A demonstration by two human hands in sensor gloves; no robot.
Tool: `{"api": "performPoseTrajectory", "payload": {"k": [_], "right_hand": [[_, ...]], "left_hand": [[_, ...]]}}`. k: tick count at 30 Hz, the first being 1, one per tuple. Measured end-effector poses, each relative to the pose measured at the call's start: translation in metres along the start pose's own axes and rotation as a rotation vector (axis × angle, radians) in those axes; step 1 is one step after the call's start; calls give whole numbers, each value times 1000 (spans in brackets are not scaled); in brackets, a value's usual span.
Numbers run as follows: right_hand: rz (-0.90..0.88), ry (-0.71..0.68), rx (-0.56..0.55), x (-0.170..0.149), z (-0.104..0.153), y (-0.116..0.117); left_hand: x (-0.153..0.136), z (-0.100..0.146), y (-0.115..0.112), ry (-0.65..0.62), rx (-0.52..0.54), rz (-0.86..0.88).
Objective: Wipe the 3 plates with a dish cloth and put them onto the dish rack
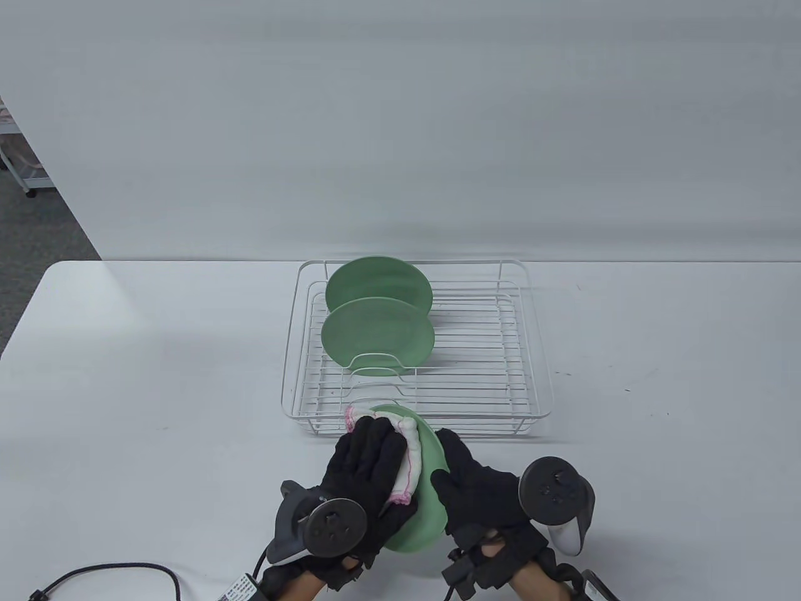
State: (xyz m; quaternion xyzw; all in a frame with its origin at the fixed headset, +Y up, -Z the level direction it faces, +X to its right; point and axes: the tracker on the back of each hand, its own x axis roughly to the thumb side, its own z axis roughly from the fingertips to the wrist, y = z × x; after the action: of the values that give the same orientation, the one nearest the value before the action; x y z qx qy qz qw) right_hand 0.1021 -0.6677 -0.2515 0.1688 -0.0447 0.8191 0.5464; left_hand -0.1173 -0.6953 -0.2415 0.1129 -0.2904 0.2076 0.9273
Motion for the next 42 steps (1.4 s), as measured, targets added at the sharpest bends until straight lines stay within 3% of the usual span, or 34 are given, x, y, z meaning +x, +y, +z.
{"api": "performPoseTrajectory", "payload": {"k": [3, 9, 21, 28, 32, 37, 42], "right_hand": [[-43, -1, 41, 3, -3, 3], [-179, 50, -8, -8, -4, -5], [-338, 141, -55, -25, -9, -23], [-330, 156, -140, -30, -8, -45], [-256, 121, -259, -27, -5, -62], [-224, 79, -336, -26, 1, -76], [-154, 35, -273, -18, 2, -68]], "left_hand": [[6, 1, 0, -62, 5, 19], [26, 2, -3, -196, -7, 47], [45, 2, -4, -223, 70, 4], [58, 9, -1, -340, 82, -69], [61, 13, 1, -391, 62, -163], [46, 7, 6, -329, 19, -210], [15, 2, 13, -162, 0, -250]]}}
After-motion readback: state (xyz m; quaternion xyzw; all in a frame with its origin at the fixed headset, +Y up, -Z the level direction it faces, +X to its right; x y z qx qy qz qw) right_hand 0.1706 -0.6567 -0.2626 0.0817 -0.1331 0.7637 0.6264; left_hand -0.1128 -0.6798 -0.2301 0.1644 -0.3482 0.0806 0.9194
